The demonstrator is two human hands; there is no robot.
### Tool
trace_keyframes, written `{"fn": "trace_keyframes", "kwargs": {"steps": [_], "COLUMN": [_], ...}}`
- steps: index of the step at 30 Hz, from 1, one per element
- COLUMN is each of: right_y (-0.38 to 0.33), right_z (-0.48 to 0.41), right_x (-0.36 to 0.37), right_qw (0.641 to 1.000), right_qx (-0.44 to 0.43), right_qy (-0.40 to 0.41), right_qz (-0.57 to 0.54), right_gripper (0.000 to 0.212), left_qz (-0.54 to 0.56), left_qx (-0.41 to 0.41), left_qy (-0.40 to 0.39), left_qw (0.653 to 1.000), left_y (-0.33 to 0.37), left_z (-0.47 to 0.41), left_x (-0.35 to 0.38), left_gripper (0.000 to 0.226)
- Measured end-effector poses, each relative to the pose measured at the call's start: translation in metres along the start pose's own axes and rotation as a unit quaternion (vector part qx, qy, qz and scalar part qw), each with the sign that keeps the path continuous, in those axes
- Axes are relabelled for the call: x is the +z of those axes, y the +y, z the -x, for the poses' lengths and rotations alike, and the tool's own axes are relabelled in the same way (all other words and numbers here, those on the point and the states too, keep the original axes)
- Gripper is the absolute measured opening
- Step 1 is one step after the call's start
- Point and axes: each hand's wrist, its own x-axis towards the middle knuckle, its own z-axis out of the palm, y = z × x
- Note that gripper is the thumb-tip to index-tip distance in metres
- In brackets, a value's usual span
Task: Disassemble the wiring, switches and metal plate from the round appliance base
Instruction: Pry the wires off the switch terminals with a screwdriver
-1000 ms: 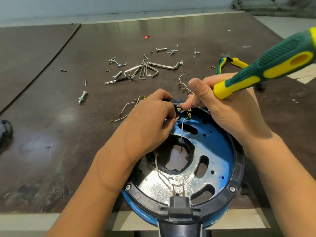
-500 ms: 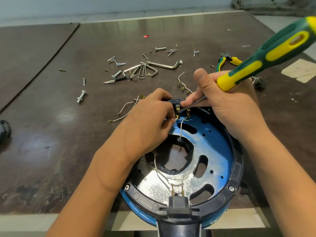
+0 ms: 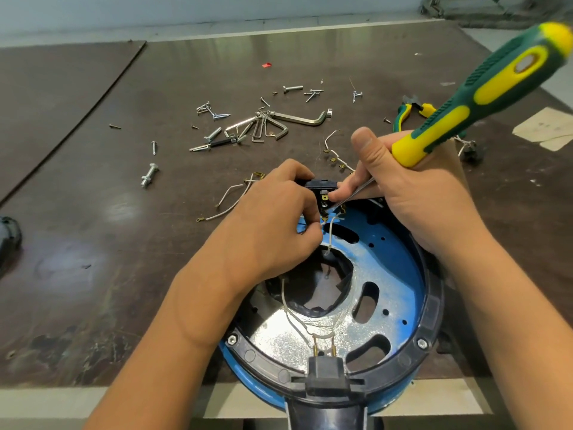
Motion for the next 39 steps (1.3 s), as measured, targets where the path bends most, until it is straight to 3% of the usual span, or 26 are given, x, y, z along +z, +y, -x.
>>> {"fn": "trace_keyframes", "kwargs": {"steps": [4, 9, 15, 22, 28, 34, 37, 39], "right_y": [-0.003, -0.006, -0.009, -0.006, 0.002, 0.003, 0.001, 0.000], "right_z": [0.002, 0.002, -0.004, -0.004, -0.004, -0.003, 0.000, 0.002], "right_x": [0.000, -0.004, -0.009, -0.028, -0.038, -0.039, -0.041, -0.041], "right_qw": [0.998, 0.993, 0.991, 0.998, 0.999, 0.998, 0.995, 0.993], "right_qx": [-0.006, -0.012, -0.007, -0.034, -0.052, -0.061, -0.054, -0.045], "right_qy": [0.024, 0.058, 0.078, 0.024, 0.002, -0.015, -0.039, -0.058], "right_qz": [-0.050, -0.107, -0.105, -0.055, 0.005, 0.017, 0.073, 0.088], "right_gripper": [0.039, 0.049, 0.051, 0.049, 0.057, 0.058, 0.056, 0.053], "left_qz": [0.034, 0.113, 0.109, 0.073, 0.124, -0.063, -0.047, -0.011], "left_qx": [-0.017, -0.037, -0.033, -0.033, -0.044, -0.069, -0.105, -0.096], "left_qy": [0.028, 0.065, 0.093, 0.263, 0.369, 0.267, 0.132, 0.098], "left_qw": [0.999, 0.991, 0.989, 0.961, 0.920, 0.959, 0.985, 0.991], "left_y": [0.000, 0.004, -0.001, -0.023, -0.023, -0.032, -0.032, -0.023], "left_z": [0.001, 0.002, 0.005, 0.014, 0.011, 0.012, 0.009, 0.007], "left_x": [-0.001, -0.006, -0.022, -0.047, -0.050, -0.039, -0.029, -0.026], "left_gripper": [0.008, 0.008, 0.009, 0.004, 0.007, 0.011, 0.021, 0.024]}}
